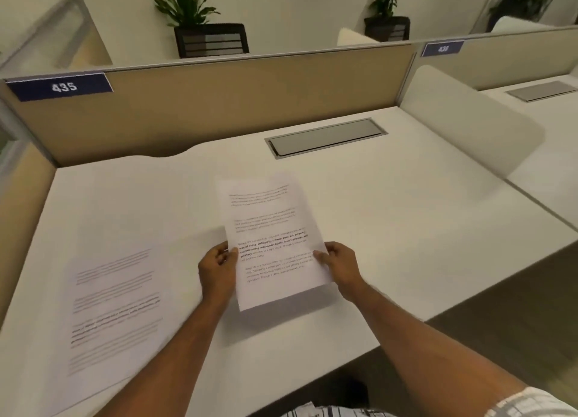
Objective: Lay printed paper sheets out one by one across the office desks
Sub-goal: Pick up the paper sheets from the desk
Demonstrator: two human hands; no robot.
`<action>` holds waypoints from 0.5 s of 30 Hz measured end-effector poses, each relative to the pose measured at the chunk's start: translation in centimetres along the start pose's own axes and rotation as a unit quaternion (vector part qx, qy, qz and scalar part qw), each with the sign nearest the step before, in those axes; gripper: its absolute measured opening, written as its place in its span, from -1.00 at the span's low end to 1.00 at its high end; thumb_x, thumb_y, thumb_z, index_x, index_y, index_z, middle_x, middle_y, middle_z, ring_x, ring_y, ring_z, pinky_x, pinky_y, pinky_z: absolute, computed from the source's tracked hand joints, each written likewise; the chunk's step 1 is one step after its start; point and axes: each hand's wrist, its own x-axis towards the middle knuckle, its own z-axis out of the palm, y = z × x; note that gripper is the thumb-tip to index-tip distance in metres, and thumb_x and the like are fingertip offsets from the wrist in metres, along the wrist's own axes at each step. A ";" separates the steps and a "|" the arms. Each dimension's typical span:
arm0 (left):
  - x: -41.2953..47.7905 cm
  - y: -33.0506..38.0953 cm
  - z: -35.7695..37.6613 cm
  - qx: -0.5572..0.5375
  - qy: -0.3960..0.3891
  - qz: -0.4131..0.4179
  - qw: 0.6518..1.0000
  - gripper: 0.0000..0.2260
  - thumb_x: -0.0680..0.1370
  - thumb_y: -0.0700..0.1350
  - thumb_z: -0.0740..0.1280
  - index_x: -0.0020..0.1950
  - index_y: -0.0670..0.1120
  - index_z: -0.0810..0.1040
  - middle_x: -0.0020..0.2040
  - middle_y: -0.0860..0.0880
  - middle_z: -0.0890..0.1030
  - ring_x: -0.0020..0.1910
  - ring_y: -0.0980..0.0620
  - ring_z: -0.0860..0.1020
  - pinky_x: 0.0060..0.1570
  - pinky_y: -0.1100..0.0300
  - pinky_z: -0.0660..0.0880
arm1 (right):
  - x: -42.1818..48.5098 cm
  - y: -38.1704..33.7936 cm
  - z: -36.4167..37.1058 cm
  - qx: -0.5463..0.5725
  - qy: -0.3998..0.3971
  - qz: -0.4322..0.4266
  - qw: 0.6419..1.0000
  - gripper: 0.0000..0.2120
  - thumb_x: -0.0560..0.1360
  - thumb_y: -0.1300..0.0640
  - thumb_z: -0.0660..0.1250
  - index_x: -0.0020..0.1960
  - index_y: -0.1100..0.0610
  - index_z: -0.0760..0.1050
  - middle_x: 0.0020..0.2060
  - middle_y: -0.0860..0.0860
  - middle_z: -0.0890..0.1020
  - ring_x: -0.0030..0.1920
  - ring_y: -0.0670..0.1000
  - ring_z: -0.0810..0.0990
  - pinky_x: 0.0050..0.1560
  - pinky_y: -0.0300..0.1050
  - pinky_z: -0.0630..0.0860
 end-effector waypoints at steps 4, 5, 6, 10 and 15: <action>-0.7 0.4 6.9 -0.001 -0.023 -0.024 0.999 -0.76 0.54 -0.19 0.40 0.21 -0.17 0.58 0.04 -0.15 0.69 -0.02 -0.10 0.66 0.04 0.01 0.60 | 3.2 -0.1 -6.7 0.002 0.019 -0.007 1.000 -0.90 0.47 0.28 0.43 -0.02 0.17 0.61 -0.11 0.07 0.72 -0.15 0.05 0.69 -0.05 -0.04 0.65; -0.9 0.5 9.0 -0.002 -0.028 -0.027 0.999 -0.75 0.54 -0.18 0.40 0.21 -0.16 0.58 0.05 -0.15 0.69 -0.02 -0.09 0.66 0.01 0.03 0.60 | 4.1 -0.2 -8.5 0.005 0.026 -0.008 1.000 -0.89 0.47 0.28 0.43 -0.02 0.17 0.60 -0.11 0.07 0.71 -0.15 0.05 0.69 -0.05 -0.05 0.64; -1.2 0.7 11.0 -0.002 -0.035 -0.029 0.999 -0.74 0.54 -0.18 0.40 0.22 -0.15 0.57 0.05 -0.15 0.68 -0.02 -0.08 0.65 -0.04 0.06 0.59 | 5.1 -0.1 -10.3 0.006 0.032 -0.009 0.999 -0.89 0.47 0.28 0.43 -0.01 0.17 0.60 -0.11 0.07 0.71 -0.16 0.04 0.69 -0.05 -0.05 0.64; -2.7 1.2 19.1 -0.008 -0.060 -0.047 0.997 -0.72 0.56 -0.18 0.39 0.26 -0.19 0.54 0.03 -0.12 0.67 -0.04 -0.05 0.64 -0.21 0.20 0.56 | 8.6 0.2 -17.6 0.002 0.047 -0.003 0.999 -0.90 0.47 0.27 0.42 -0.03 0.15 0.60 -0.09 0.08 0.71 -0.13 0.06 0.69 -0.03 -0.02 0.65; -4.1 1.8 27.0 -0.005 -0.105 -0.069 0.992 -0.69 0.55 -0.19 0.39 0.29 -0.18 0.53 0.02 -0.10 0.68 -0.04 -0.04 0.67 -0.23 0.18 0.60 | 11.7 0.1 -25.8 -0.019 0.068 0.003 0.998 -0.91 0.48 0.25 0.42 -0.01 0.17 0.61 -0.05 0.10 0.70 -0.11 0.07 0.68 0.00 0.00 0.64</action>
